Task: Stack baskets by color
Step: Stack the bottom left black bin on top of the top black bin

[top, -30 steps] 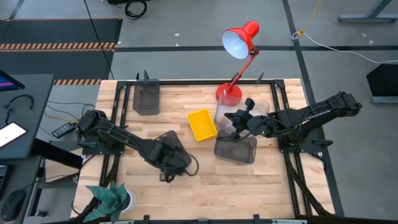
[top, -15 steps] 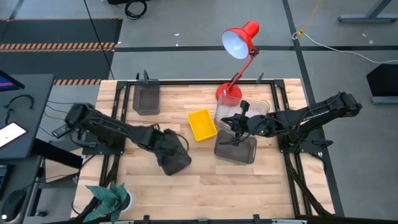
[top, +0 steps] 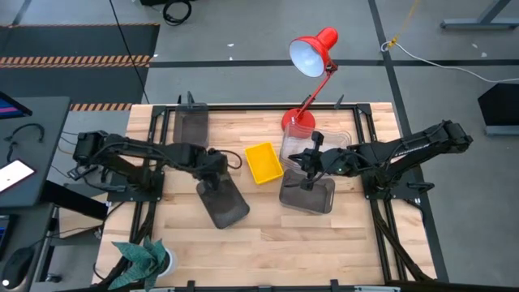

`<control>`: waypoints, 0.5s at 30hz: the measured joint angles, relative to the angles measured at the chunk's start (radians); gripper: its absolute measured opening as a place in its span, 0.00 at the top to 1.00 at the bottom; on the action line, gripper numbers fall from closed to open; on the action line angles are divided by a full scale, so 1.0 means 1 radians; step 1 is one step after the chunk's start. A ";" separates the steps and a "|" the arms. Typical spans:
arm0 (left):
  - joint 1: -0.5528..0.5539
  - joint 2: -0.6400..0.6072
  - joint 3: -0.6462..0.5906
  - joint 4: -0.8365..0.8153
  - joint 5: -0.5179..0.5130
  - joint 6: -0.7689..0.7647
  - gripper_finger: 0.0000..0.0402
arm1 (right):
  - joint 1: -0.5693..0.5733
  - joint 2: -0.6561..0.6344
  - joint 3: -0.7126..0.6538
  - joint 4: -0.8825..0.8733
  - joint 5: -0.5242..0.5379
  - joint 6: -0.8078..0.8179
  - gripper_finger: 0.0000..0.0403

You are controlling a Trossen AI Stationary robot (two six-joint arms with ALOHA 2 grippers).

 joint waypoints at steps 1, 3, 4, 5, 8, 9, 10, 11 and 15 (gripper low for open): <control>0.014 0.000 -0.010 0.009 0.016 0.016 0.43 | 0.000 0.000 0.000 -0.007 0.000 0.003 0.97; 0.040 0.000 -0.031 0.014 0.043 0.034 0.41 | 0.000 0.000 0.000 -0.023 0.000 0.019 0.97; 0.051 0.000 -0.043 0.023 0.057 0.049 0.40 | 0.000 0.000 0.000 -0.029 0.000 0.024 0.97; 0.060 0.000 -0.052 0.031 0.066 0.059 0.40 | 0.000 0.000 0.000 -0.035 0.000 0.030 0.97; 0.082 0.000 -0.084 0.058 0.099 0.086 0.43 | 0.002 0.000 0.000 -0.045 0.000 0.049 0.97; 0.089 0.000 -0.095 0.070 0.105 0.094 0.44 | 0.002 0.000 0.000 -0.047 0.000 0.052 0.97; 0.096 0.000 -0.105 0.087 0.114 0.097 0.47 | 0.003 0.000 0.000 -0.048 0.000 0.054 0.97; 0.103 0.000 -0.113 0.098 0.120 0.098 0.49 | 0.005 0.000 0.000 -0.048 0.000 0.058 0.97; 0.125 0.000 -0.132 0.108 0.150 0.117 0.61 | 0.011 0.000 0.000 -0.048 0.000 0.070 0.97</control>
